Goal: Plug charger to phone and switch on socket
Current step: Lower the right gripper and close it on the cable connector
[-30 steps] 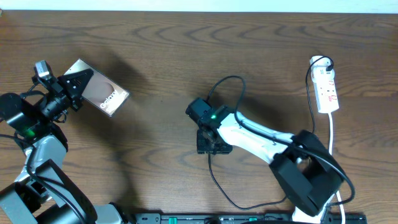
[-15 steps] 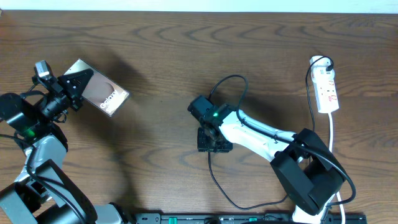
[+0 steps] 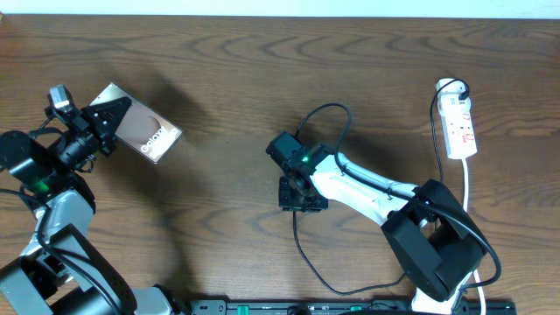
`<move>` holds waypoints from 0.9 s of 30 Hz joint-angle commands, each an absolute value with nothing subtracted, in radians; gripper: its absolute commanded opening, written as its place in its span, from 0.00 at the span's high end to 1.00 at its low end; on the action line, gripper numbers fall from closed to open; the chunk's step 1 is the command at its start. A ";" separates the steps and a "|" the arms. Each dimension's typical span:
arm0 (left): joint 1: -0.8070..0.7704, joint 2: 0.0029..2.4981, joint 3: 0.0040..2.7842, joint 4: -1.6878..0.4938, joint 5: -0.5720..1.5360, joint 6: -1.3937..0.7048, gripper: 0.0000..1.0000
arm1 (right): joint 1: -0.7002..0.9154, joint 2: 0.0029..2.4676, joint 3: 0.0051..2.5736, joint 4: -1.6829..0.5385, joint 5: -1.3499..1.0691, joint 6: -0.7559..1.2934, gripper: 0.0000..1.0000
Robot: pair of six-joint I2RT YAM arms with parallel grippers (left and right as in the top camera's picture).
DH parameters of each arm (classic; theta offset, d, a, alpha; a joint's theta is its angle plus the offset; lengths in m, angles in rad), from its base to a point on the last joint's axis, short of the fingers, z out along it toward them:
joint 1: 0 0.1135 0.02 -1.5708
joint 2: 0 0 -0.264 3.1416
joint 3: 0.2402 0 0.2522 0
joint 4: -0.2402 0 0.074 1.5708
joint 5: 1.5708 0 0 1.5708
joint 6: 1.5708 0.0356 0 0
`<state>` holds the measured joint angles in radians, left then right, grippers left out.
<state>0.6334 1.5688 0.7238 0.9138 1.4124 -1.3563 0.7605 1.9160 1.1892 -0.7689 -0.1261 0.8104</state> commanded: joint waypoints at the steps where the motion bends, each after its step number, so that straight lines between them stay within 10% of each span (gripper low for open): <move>1: 0.635 1.555 0.732 0.922 1.433 -1.343 0.93 | 0.757 1.936 1.182 -0.766 -0.114 0.806 0.66; 27: 0.635 1.555 0.732 0.922 1.433 -1.343 0.93 | 0.761 1.936 1.182 -0.778 -0.126 0.815 0.99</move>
<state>0.6334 1.5688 0.7238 0.9138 1.4124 -1.3563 0.7612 1.9198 1.1889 -0.7761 -0.1246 0.8066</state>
